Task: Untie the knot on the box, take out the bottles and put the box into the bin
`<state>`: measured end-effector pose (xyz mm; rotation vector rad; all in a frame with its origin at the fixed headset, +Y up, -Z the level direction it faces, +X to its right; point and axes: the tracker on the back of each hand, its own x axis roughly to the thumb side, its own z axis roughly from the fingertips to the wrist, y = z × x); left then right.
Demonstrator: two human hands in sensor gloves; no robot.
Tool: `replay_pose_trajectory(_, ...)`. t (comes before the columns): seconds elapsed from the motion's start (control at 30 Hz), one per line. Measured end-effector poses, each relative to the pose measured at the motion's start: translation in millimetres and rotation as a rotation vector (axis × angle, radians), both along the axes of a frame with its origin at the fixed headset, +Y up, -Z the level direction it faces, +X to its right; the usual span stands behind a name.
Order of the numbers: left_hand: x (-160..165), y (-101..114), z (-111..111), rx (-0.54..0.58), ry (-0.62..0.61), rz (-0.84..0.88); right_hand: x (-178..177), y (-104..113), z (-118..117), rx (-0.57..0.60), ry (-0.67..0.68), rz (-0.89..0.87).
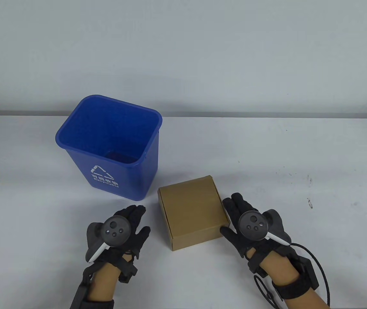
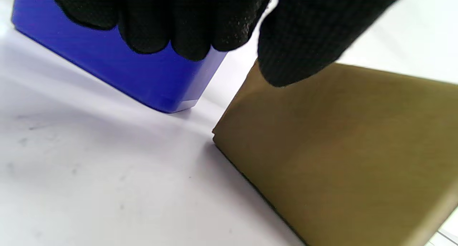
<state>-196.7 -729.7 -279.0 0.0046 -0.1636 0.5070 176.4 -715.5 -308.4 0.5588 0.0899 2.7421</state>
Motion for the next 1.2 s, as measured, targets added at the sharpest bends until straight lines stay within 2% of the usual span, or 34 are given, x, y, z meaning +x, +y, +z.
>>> replay_pose_trajectory(0.1,0.7,-7.3,-7.2,-0.051,-0.028,0.019,12.1,-1.9,-10.9,0.025,-0.134,-0.074)
replay_pose_trajectory(0.17,3.0,-10.0,-9.9,-0.071,-0.037,0.018,17.4,-1.5,-13.1,0.024,-0.167,-0.090)
replay_pose_trajectory(0.3,12.5,-10.3,-11.5,-0.074,-0.117,0.009,20.5,2.6,-9.3,0.024,-0.120,-0.136)
replay_pose_trajectory(0.43,19.1,-0.1,-5.0,0.001,-0.202,0.034,18.2,8.9,-1.7,0.021,-0.085,-0.170)
replay_pose_trajectory(0.63,21.3,7.0,4.0,0.093,-0.144,-0.018,21.1,16.4,1.5,0.037,-0.095,-0.143)
replay_pose_trajectory(0.8,16.9,3.1,1.0,0.087,-0.057,-0.040,21.5,9.3,-1.4,-0.005,-0.135,-0.074)
replay_pose_trajectory(0.93,21.1,-2.3,-2.5,0.052,-0.095,-0.060,17.4,-0.1,-2.8,-0.035,-0.170,-0.005)
replay_pose_trajectory(1.0,26.8,-4.1,-3.2,0.039,-0.172,-0.050,13.2,-5.0,-2.7,-0.046,-0.168,-0.008)
replay_pose_trajectory(1.1,27.6,1.1,1.0,0.089,-0.191,-0.038,12.5,-5.7,-3.5,-0.021,-0.182,0.020)
replay_pose_trajectory(1.2,26.0,3.6,3.1,0.114,-0.187,-0.022,13.6,-9.3,-5.0,-0.052,-0.163,-0.005)
